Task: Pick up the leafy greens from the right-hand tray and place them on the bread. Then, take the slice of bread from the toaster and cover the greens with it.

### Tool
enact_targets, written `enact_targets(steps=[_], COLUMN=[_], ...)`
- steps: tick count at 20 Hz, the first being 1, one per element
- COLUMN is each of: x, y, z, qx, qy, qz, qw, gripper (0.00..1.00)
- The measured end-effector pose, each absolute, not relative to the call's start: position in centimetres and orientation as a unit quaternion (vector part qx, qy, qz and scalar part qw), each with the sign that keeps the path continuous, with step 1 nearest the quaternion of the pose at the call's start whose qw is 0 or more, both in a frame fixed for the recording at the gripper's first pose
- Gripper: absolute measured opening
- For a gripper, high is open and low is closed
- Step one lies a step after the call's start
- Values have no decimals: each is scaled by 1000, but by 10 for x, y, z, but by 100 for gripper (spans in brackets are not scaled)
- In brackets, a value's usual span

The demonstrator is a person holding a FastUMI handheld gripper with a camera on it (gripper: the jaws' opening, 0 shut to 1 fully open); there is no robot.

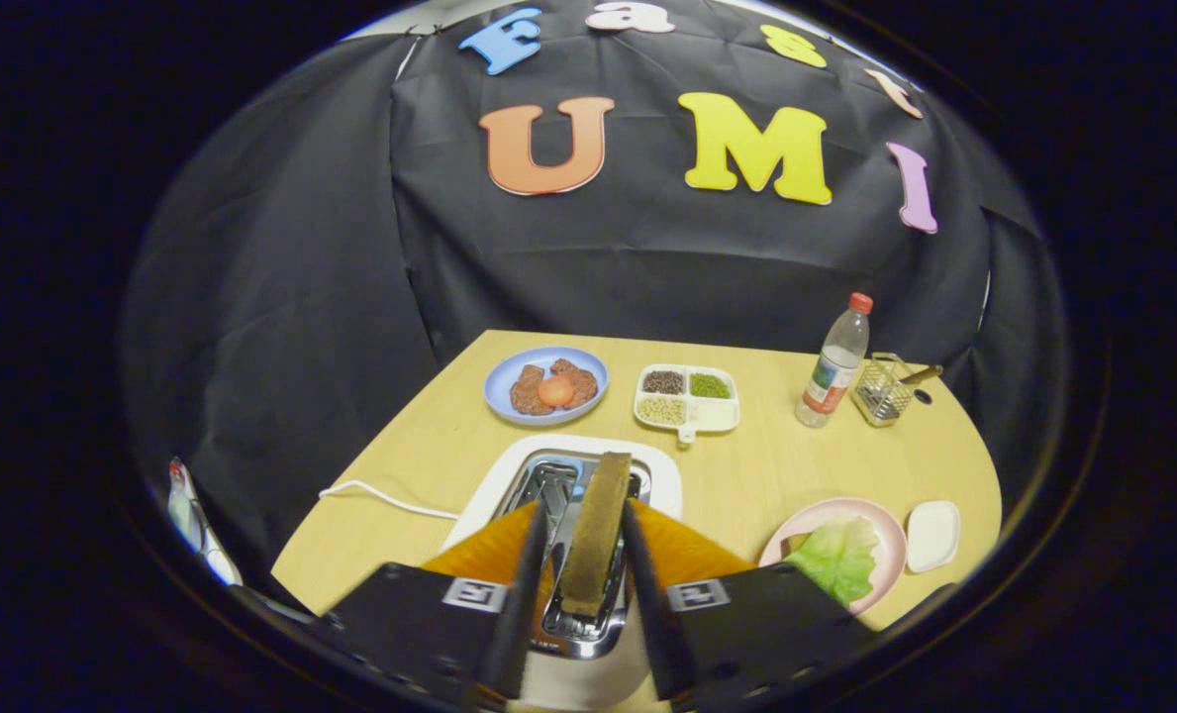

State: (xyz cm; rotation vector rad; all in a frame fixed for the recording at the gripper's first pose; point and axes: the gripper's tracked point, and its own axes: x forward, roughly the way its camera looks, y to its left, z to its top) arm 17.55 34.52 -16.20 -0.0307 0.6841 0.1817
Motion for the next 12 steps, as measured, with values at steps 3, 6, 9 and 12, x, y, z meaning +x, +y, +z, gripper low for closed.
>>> enact_targets(steps=[3,6,9,12], x=[171,170,167,166], y=[343,340,337,337], z=[-166,-164,-157,-142], qx=[-21,-37,-41,-27], qy=[355,349,347,340], qz=[78,73,75,75], qw=[931,934,934,937], gripper=[20,11,11,7])
